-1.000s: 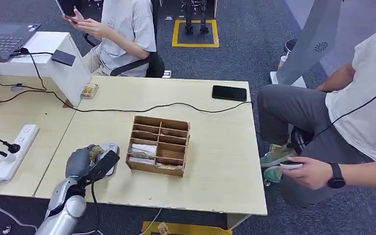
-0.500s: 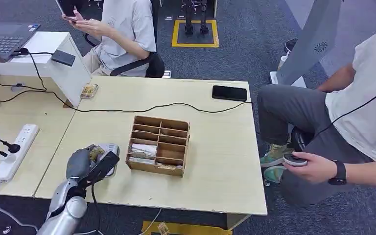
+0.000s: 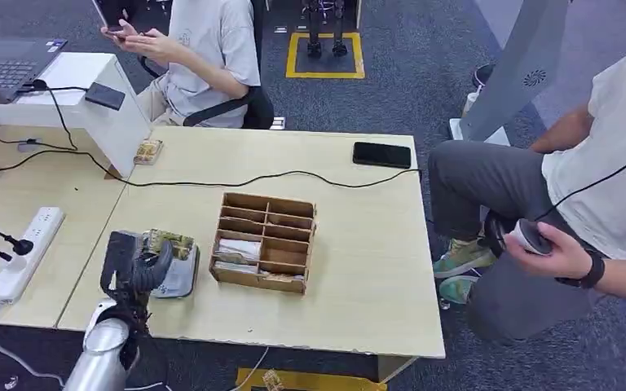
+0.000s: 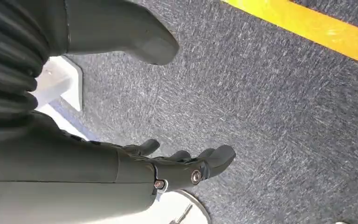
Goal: Pass the card to the sensor for recognition and then transmit it.
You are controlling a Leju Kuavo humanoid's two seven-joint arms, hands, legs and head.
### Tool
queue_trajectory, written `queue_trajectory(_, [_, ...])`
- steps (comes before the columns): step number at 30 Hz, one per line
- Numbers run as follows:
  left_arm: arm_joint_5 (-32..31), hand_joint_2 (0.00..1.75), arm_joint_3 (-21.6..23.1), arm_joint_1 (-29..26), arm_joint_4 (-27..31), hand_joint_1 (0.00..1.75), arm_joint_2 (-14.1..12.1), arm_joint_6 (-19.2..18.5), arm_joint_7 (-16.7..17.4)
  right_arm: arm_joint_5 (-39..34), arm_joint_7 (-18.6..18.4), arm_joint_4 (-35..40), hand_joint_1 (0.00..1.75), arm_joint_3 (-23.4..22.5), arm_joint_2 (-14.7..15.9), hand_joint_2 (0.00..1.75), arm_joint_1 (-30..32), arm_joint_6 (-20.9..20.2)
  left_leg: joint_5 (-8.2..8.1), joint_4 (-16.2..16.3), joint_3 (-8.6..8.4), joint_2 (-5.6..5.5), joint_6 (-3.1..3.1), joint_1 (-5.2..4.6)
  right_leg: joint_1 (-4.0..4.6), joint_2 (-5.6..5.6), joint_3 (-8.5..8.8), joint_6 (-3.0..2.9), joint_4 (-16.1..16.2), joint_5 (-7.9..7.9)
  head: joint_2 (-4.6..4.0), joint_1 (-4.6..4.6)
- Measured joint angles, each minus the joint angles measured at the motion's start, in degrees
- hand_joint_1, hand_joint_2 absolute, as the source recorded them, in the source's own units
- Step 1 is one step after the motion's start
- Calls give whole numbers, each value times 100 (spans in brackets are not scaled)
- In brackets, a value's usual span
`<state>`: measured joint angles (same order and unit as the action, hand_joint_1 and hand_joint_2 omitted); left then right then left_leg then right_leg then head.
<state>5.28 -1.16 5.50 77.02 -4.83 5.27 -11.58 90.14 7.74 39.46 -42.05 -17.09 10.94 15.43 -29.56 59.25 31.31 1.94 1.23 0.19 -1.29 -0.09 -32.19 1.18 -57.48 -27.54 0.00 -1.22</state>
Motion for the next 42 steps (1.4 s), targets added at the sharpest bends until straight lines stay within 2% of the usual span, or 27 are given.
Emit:
queue_trajectory(4, [399,175,-26,25,353,175,37,61,-158,0,-9,-326,0,0,57,175,-118,212,0,0,0,0,0,0,0,0,-2,0,0,0,-2,-4])
queue_trajectory(8, [-205,175,-26,161,576,175,57,663,-726,0,-68,-544,0,11,103,175,-208,265,1,0,0,0,0,0,0,0,-1,0,0,0,0,-4])
queue_trajectory(13, [-719,175,-26,454,663,175,59,1072,-839,0,-120,-745,0,89,142,175,-301,319,1,0,-1,0,0,0,0,0,-1,-2,0,2,0,-2])
queue_trajectory(16, [-1607,175,-26,716,641,175,15,1640,-923,2,-122,-943,0,175,199,175,-397,444,3,1,0,0,2,0,0,0,-1,-2,-1,2,0,-2])
queue_trajectory(18, [-2865,175,6,927,543,175,-114,2392,-933,0,-122,-1148,0,282,275,175,-500,543,4,1,-2,4,2,0,1,3,-2,-2,-1,3,0,-2])
queue_trajectory(20, [-3757,175,35,1177,349,175,-271,2840,-888,0,-129,-1416,0,389,375,175,-623,616,5,1,-2,2,1,0,1,2,-2,-2,-2,3,0,-2])
queue_trajectory(22, [-4428,175,55,1417,77,175,-426,3106,-826,0,-140,-1658,0,477,474,175,-754,674,5,1,-3,4,1,0,1,4,-2,-4,-2,5,0,-4])
queue_trajectory(25, [-4698,175,114,1787,-345,175,-606,3117,-734,-18,-168,-1957,0,592,592,175,-900,761,10,1,-4,4,-2,0,1,3,-3,-8,-2,7,0,-2])
queue_trajectory(30, [-4770,175,205,2175,-762,175,-638,3101,-634,-24,-243,-2295,0,717,732,175,-964,905,10,1,-1,3,-1,-1,0,3,-3,-8,-2,7,0,-4])
queue_trajectory(42, [-4499,175,542,2443,-981,175,-559,2771,-533,-127,-114,-2625,0,813,881,175,-971,1130,10,1,0,5,-1,-1,1,4,-7,-8,-2,8,0,-2])
